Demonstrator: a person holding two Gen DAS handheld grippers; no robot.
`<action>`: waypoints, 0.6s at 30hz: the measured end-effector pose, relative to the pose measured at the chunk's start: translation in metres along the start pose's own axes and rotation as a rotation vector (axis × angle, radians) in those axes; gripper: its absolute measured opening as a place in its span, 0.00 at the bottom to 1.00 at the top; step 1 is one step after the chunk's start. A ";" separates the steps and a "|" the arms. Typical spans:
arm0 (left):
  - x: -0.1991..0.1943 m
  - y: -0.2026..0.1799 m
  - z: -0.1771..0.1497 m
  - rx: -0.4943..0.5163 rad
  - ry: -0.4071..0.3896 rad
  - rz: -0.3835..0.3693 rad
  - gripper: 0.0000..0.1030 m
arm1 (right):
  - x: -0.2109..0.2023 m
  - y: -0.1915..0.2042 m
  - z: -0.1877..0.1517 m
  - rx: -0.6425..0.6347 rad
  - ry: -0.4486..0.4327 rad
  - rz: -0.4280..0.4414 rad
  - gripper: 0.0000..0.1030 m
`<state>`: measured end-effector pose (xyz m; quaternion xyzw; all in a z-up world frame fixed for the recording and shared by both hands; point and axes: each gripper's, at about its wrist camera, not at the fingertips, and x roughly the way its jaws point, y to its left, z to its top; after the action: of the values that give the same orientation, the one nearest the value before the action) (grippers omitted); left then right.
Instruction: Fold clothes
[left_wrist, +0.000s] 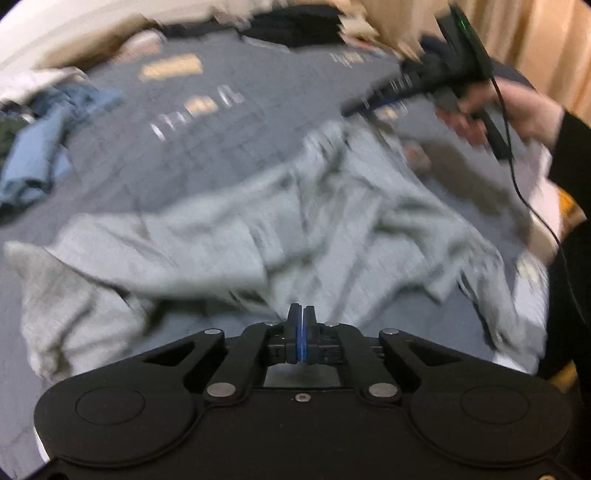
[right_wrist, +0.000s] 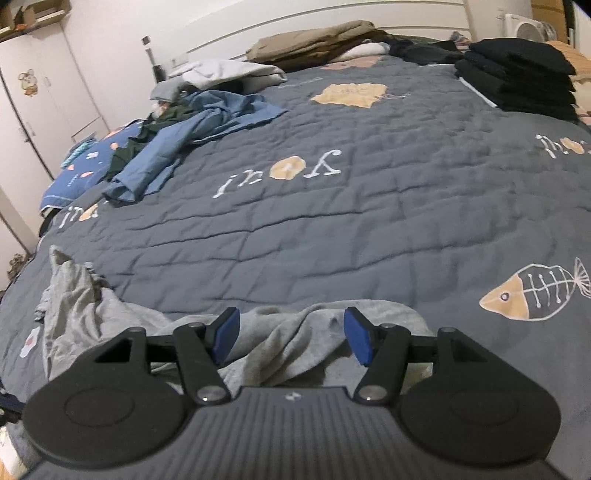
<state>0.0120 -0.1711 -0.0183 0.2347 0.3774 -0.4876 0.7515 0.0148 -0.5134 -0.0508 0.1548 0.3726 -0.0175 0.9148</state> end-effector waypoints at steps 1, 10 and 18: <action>-0.002 0.000 0.005 0.000 -0.022 0.024 0.10 | 0.000 0.000 0.000 0.003 -0.003 -0.004 0.60; 0.038 -0.009 0.034 0.120 -0.048 0.107 0.46 | 0.003 -0.005 0.003 0.022 -0.020 -0.007 0.60; 0.049 0.006 0.029 0.073 0.014 0.058 0.13 | 0.007 -0.009 0.002 0.032 -0.013 -0.031 0.61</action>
<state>0.0393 -0.2167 -0.0393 0.2760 0.3579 -0.4774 0.7535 0.0197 -0.5215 -0.0569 0.1634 0.3687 -0.0387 0.9142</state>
